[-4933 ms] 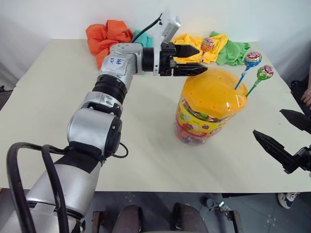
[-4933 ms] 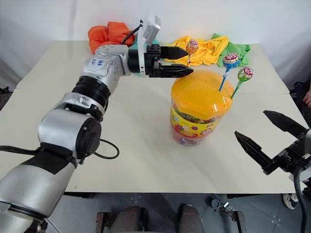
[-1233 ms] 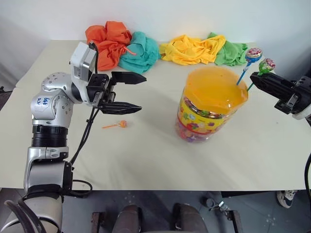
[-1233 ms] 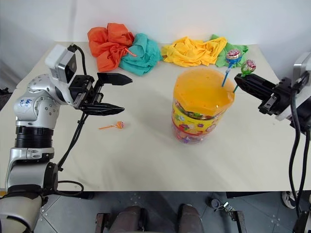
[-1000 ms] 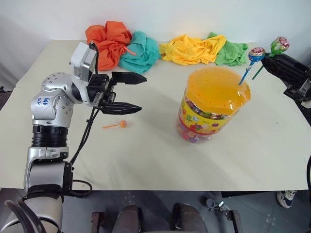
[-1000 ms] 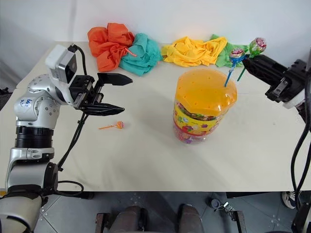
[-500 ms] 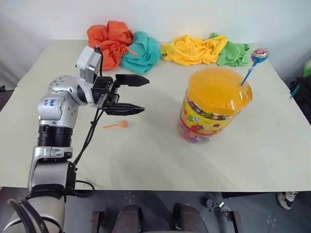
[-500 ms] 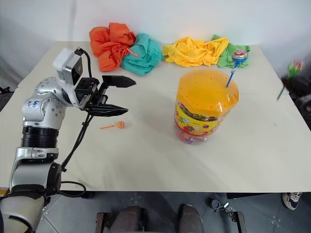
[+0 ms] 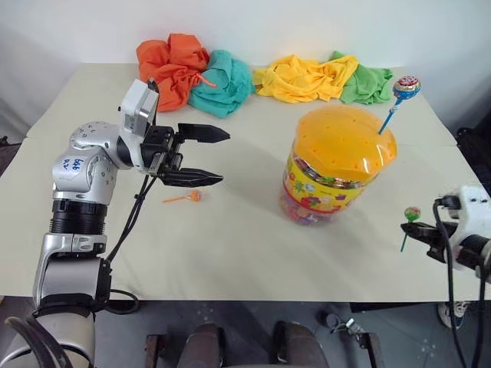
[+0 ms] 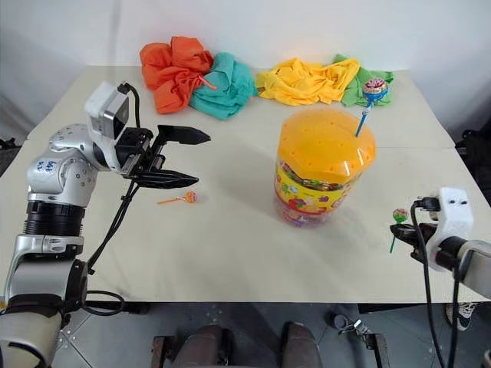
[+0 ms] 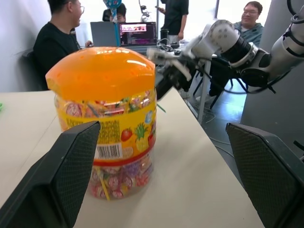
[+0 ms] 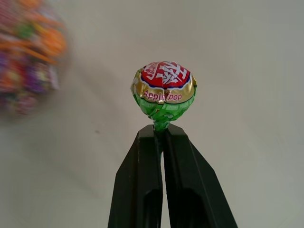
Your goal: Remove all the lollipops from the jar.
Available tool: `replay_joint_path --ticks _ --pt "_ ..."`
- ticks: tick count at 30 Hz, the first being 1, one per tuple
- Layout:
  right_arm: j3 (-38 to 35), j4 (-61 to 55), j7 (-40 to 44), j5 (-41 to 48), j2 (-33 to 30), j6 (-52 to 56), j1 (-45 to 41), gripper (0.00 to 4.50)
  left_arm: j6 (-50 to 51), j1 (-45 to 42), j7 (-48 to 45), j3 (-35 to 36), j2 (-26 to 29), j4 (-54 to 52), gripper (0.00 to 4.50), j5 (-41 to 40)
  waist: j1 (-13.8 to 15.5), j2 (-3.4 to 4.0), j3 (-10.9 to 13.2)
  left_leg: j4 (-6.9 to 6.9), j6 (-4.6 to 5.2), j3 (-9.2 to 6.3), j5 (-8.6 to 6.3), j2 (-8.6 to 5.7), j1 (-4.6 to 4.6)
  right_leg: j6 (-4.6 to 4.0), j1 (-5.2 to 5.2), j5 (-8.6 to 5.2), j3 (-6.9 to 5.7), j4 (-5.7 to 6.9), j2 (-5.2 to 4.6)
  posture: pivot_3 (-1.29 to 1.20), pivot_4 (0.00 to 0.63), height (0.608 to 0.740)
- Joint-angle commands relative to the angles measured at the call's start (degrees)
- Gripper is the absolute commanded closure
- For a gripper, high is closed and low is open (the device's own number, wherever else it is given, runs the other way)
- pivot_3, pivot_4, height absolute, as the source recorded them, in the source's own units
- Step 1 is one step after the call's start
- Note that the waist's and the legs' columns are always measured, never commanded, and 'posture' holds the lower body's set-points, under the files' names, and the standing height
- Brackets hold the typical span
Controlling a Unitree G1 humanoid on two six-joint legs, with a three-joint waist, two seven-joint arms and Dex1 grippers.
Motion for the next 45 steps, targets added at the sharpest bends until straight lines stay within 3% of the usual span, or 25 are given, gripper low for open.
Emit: replay_joint_path --ticks 1,2,13,22,30,37,41,45 --pt "1.42 2.74 -0.84 -3.76 0.53 -2.07 -1.06 3.96 0.02 0.65 -2.89 0.94 0.73 -3.27 0.00 -1.21 -0.07 0.00 0.00 0.00 0.00 0.00 0.00 0.00 0.01 0.00 0.00 0.00 0.00 0.00 0.00 0.00 0.150 0.740" --pt "1.98 3.20 -0.55 -4.43 0.62 -2.39 -1.11 3.78 0.14 0.88 -2.68 1.03 0.83 -3.61 0.00 -1.28 -0.16 0.01 0.00 -0.01 0.00 0.00 0.00 0.00 0.00 0.00 -0.01 0.00 0.00 0.00 0.00 0.00 0.150 0.740" --pt "-4.46 -5.59 5.57 -1.18 -1.95 0.22 -1.33 0.05 1.68 2.13 -1.22 2.27 1.36 -5.90 0.00 -1.94 -0.08 0.04 0.02 -0.02 0.00 0.00 0.00 0.02 0.00 0.00 -0.02 0.00 0.00 -0.01 0.01 0.00 0.150 0.740" --pt "-6.73 -7.64 14.79 3.23 -10.15 -8.48 -12.07 0.01 0.33 -0.49 -2.27 2.04 -0.27 -2.92 0.00 -1.57 -0.23 0.06 0.03 -0.04 0.01 0.01 -0.01 0.03 0.01 0.00 -0.02 0.00 0.00 -0.02 0.02 0.00 0.150 0.740" --pt "4.39 -3.01 24.83 5.24 -12.79 -17.57 -21.83 0.01 -1.10 -2.06 -2.82 2.01 -0.90 -0.89 0.00 -1.28 -0.18 0.05 0.04 -0.04 0.01 0.01 -0.01 0.02 0.00 0.00 -0.02 0.00 -0.02 -0.05 0.02 0.00 0.150 0.740" --pt "15.00 4.56 30.88 0.68 -10.75 -27.26 -28.13 0.01 -0.94 -1.47 -2.23 2.77 0.58 -1.66 0.00 -1.42 -0.44 0.05 0.04 -0.02 0.04 0.04 -0.02 0.03 0.00 0.02 -0.02 0.01 -0.01 -0.04 0.02 0.00 0.150 0.740" --pt "17.46 6.71 33.01 0.36 -10.30 -29.10 -31.13 0.01 -0.65 -1.03 -1.61 3.09 1.32 -2.57 0.00 -1.70 -0.53 0.06 0.04 -0.02 0.04 0.05 -0.02 0.04 0.00 0.01 -0.05 0.01 -0.02 -0.03 0.02 0.00 0.150 0.740" --pt "16.28 6.86 33.10 1.25 -8.99 -30.76 -32.24 0.91 -0.19 -0.05 -1.17 3.45 2.03 -3.84 0.00 -2.02 -0.35 0.06 0.04 -0.02 0.04 0.05 -0.02 0.04 -0.04 0.02 -0.07 0.01 -0.02 -0.05 0.02 0.00 0.150 0.740"
